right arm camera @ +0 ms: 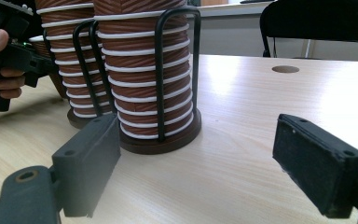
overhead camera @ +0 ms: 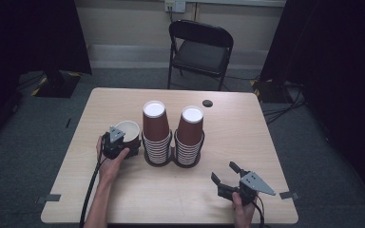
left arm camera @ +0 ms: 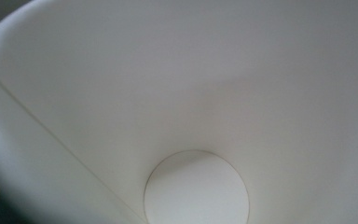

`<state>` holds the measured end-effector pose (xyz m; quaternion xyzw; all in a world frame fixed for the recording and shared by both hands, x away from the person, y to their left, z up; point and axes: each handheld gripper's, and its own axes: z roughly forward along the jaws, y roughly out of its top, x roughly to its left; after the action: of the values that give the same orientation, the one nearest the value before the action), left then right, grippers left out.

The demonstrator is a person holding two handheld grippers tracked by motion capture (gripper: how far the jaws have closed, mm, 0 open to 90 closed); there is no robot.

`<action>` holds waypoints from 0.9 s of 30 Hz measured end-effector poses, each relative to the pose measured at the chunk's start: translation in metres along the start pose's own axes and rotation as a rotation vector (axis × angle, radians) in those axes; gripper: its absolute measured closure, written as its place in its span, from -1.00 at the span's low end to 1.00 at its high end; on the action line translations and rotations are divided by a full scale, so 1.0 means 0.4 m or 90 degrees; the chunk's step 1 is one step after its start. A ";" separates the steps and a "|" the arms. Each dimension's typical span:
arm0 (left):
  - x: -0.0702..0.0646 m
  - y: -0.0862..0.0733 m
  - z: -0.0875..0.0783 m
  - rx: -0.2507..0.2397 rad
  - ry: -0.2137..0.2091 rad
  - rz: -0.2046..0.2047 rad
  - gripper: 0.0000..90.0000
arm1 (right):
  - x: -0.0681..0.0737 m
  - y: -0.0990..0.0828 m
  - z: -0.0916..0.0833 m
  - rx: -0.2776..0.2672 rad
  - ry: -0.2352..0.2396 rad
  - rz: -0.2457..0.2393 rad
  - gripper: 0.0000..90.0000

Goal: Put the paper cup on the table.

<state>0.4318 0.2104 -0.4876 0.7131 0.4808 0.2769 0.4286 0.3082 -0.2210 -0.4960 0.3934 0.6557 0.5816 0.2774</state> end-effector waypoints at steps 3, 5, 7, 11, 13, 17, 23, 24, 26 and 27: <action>0.005 -0.010 0.001 0.014 0.003 0.002 -0.67 | 0.000 0.000 0.000 -0.001 0.000 -0.001 -0.69; 0.005 -0.017 0.005 0.027 0.009 0.000 -0.66 | 0.000 0.000 0.000 0.000 0.000 0.001 -0.69; 0.006 -0.021 0.006 0.029 0.012 -0.006 -0.65 | 0.000 0.000 0.000 0.000 0.001 0.000 -0.69; 0.006 -0.023 0.003 0.038 0.017 0.003 -0.65 | 0.000 0.000 0.000 0.001 0.001 0.000 -0.68; 0.006 -0.025 0.000 0.042 0.016 0.005 -0.65 | 0.000 0.000 0.000 0.000 0.002 0.000 -0.68; 0.000 -0.028 -0.005 0.037 0.015 -0.001 -0.66 | -0.001 0.000 0.000 -0.002 0.002 0.000 -0.68; -0.001 -0.037 -0.022 0.031 0.015 -0.004 -0.65 | -0.001 0.000 -0.001 -0.003 0.003 0.002 -0.68; -0.001 -0.039 -0.025 0.029 0.014 -0.006 -0.65 | -0.001 0.000 -0.001 -0.003 0.003 0.002 -0.68; -0.002 -0.042 -0.035 0.024 0.012 -0.007 -0.66 | 0.000 0.000 -0.002 -0.003 0.001 0.001 -0.68; -0.002 -0.043 -0.038 0.023 0.012 -0.007 -0.65 | 0.000 0.000 -0.002 -0.003 0.001 0.001 -0.69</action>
<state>0.4115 0.2178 -0.4954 0.7154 0.4938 0.2720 0.4126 0.3076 -0.2215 -0.4961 0.3926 0.6545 0.5835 0.2776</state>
